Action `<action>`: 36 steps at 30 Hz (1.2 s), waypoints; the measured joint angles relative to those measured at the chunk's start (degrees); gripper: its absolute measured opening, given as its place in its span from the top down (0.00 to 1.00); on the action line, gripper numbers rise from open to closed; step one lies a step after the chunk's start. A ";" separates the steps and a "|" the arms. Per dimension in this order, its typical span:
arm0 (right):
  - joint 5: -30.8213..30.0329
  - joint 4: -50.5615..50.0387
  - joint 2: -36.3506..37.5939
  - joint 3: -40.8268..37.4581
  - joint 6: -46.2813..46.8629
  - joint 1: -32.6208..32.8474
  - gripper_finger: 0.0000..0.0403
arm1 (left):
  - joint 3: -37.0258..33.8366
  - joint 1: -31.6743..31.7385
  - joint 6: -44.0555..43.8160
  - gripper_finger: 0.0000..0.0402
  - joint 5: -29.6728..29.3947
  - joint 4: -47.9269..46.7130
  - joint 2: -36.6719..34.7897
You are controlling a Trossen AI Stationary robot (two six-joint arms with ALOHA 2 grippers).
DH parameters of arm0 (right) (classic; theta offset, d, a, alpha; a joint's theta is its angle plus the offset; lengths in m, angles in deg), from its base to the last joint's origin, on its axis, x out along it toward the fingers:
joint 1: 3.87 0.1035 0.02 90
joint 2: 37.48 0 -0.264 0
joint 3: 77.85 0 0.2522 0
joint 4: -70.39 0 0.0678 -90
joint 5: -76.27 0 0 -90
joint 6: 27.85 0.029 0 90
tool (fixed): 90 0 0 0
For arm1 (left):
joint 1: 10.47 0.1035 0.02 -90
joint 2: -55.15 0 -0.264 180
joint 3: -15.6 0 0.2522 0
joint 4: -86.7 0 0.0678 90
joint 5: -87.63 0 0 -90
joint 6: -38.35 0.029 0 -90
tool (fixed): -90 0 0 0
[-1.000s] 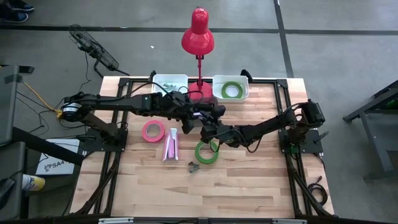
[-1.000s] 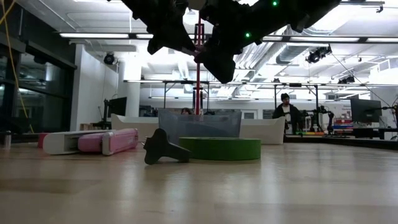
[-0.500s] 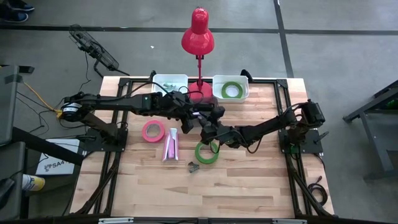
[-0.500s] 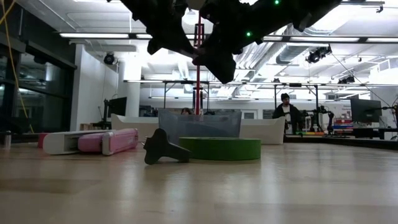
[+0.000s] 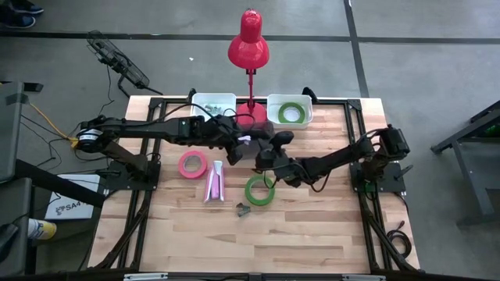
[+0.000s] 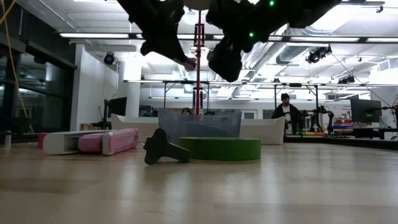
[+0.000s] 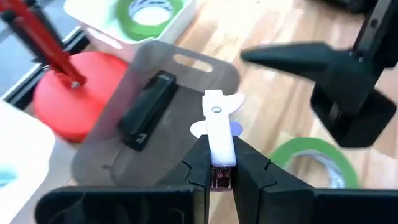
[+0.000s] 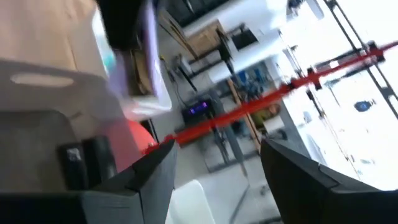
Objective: Pick and place Stapler, Stapler remover, tape
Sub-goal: Put the purple staple remover into the left white bin
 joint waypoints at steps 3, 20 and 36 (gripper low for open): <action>-0.64 -2.64 0.00 0.00 3.12 -0.10 0.44 | 0.00 0.82 -0.49 0.92 -0.79 -1.76 -0.01; 30.84 -26.39 7.52 0.00 32.30 -4.47 0.45 | 0.00 10.06 5.39 0.92 -2.21 -8.34 -0.01; 51.56 -38.04 13.73 -0.02 31.47 -16.96 0.45 | -8.16 31.21 12.91 0.92 4.97 -1.16 -0.01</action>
